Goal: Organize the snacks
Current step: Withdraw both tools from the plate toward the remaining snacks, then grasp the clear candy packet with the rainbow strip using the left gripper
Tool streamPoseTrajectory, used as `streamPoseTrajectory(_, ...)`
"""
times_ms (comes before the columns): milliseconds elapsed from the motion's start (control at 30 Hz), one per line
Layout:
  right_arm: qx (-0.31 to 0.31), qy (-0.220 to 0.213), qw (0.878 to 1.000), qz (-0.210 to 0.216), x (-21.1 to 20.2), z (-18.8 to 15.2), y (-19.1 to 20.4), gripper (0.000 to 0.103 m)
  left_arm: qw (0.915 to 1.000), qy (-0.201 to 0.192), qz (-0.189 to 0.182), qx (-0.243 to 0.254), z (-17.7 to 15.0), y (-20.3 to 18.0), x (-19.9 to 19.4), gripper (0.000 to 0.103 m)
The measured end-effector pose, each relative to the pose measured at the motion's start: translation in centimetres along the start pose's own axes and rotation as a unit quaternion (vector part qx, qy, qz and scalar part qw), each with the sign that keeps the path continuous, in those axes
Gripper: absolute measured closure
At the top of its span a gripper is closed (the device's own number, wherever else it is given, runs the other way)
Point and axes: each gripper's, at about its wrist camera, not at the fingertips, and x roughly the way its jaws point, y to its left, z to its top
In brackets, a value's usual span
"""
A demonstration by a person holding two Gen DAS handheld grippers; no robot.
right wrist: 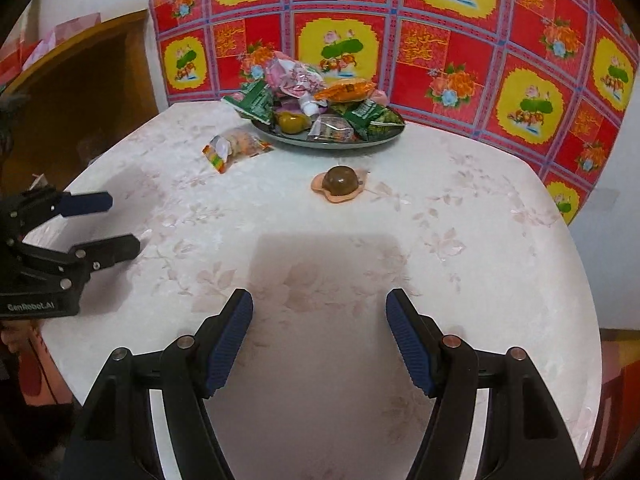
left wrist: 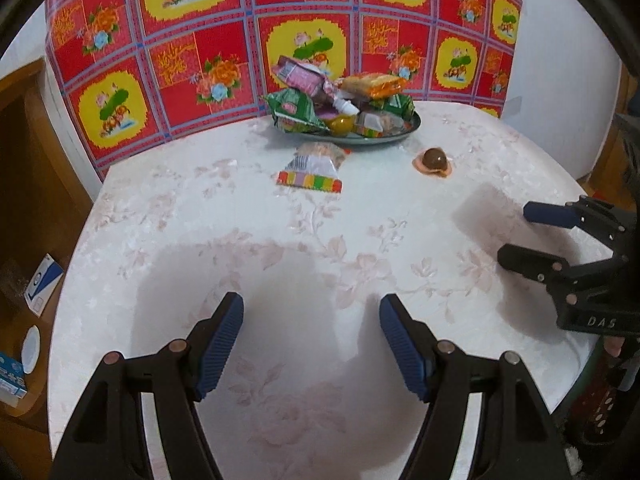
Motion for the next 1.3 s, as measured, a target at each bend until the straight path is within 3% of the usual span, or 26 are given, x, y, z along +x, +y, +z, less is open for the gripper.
streamPoseTrajectory(500,0.025,0.005,1.0,-0.015,0.5,0.2,-0.7,0.02,0.9998,0.012,-0.014,-0.011,0.1,0.7,0.5,0.023)
streamPoseTrajectory(767,0.048,0.026,0.998,-0.036,1.2,1.3,-1.3,0.019,0.9994,0.032,0.005,0.014,1.8,0.0,1.6,0.022)
streamPoseTrajectory(1067,0.042,0.026,0.998,-0.033,2.1,2.4,-1.7,0.019,0.999,0.038,0.011,0.02,3.7,0.2,3.0,0.022)
streamPoseTrajectory(1300,0.041,0.024,0.998,-0.028,3.0,3.2,-2.2,0.013,0.9971,0.028,-0.07,-0.009,6.0,1.4,3.7,0.022)
